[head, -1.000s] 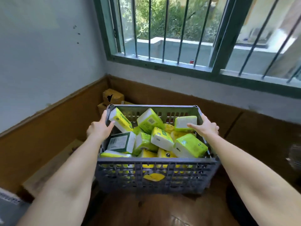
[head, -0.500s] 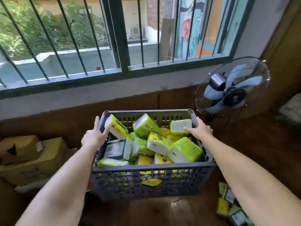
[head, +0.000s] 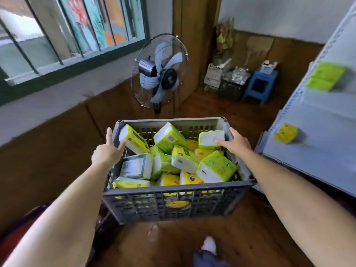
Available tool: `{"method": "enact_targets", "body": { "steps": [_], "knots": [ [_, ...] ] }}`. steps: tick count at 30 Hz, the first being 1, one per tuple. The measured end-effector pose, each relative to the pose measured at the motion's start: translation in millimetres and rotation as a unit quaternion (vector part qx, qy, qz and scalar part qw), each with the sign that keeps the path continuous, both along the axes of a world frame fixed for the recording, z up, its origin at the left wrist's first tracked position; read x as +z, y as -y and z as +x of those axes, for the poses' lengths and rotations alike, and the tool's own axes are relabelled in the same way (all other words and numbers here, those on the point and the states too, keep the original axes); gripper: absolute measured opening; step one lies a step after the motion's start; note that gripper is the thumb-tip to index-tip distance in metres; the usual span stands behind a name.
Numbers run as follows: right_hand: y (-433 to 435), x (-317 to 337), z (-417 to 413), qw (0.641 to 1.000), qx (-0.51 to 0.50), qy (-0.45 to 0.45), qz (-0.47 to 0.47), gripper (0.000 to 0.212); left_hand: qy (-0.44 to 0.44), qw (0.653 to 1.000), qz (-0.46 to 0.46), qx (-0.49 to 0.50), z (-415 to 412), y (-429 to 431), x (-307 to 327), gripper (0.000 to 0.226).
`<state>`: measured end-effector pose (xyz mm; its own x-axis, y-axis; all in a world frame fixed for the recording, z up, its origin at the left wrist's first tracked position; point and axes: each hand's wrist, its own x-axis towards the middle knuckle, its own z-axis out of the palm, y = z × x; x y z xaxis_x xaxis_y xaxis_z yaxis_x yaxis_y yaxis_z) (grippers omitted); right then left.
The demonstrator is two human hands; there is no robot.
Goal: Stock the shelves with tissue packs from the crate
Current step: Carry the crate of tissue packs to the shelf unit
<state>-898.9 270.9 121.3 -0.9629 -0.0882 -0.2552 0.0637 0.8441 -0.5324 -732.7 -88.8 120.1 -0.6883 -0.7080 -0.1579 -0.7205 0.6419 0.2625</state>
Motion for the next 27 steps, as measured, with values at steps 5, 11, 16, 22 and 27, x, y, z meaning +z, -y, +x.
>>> {"method": "enact_targets", "body": {
  "steps": [5, 11, 16, 22, 27],
  "knots": [
    [-80, -8, 26, 0.996, -0.093, 0.016, -0.005, 0.094, 0.015, 0.995, 0.028, -0.094, -46, -58, -10, 0.076],
    [-174, -11, 51, 0.982, -0.185, 0.016, 0.010, 0.094, 0.024, 0.978, 0.048, -0.201, -96, -139, -16, 0.077],
    [-236, -13, 65, 0.974, -0.224, 0.027, 0.011, 0.094, 0.037, 0.968, 0.045, -0.242, -110, -200, -22, 0.077],
    [-290, -15, 67, 0.973, -0.226, 0.034, -0.010, 0.095, 0.046, 0.966, 0.033, -0.251, -113, -252, -26, 0.081],
    [-312, -28, 66, 0.975, -0.214, 0.051, 0.028, 0.093, 0.056, 0.966, 0.028, -0.250, -110, -274, -37, 0.083]
  ]
}}
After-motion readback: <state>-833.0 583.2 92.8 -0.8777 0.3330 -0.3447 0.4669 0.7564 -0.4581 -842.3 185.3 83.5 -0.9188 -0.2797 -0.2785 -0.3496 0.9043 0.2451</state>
